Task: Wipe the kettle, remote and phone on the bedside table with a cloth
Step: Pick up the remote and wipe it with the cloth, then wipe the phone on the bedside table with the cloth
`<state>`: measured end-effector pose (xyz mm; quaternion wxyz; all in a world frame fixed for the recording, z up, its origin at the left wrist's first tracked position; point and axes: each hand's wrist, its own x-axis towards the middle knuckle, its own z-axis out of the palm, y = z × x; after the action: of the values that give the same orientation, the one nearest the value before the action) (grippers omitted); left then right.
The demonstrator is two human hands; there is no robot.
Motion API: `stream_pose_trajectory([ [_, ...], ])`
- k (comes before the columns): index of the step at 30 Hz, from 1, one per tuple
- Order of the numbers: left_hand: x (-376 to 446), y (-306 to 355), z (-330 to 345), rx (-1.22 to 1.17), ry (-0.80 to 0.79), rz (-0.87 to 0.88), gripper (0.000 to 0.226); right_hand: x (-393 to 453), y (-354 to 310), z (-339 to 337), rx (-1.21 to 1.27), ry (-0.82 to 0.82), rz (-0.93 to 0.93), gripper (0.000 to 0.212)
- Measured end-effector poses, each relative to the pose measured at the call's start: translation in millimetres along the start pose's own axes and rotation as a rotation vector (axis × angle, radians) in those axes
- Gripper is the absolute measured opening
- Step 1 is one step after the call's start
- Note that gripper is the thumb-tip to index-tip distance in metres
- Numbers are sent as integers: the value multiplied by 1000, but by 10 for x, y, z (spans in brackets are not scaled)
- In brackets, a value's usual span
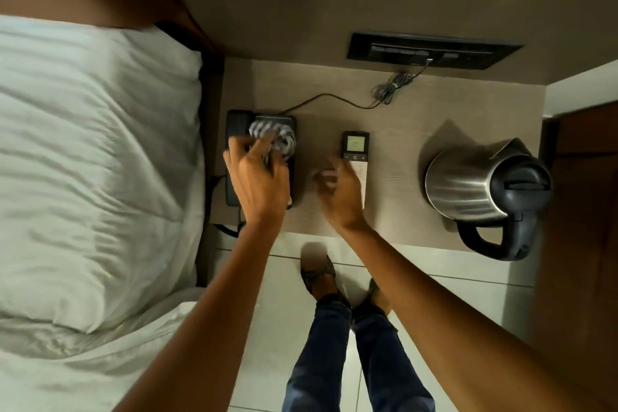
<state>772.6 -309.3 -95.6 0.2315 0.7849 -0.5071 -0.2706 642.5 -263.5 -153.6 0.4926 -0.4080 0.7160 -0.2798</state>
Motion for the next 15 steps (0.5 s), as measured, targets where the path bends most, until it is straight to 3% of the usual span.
stream_pose_trajectory([
  [2, 311, 69, 60, 94, -28, 31, 45, 48, -114, 147, -44, -89, -41, 53],
  [6, 554, 61, 218, 288, -203, 97, 57, 182, -250, 387, -79, -95, -46, 53],
  [11, 324, -138, 223, 314, -260, 128, 62, 288, -217, 405, -1, -68, 36, 39],
  [15, -186, -363, 24, 277, -343, 39, 54, 326, -241, 315, 63, -171, 113, 55],
])
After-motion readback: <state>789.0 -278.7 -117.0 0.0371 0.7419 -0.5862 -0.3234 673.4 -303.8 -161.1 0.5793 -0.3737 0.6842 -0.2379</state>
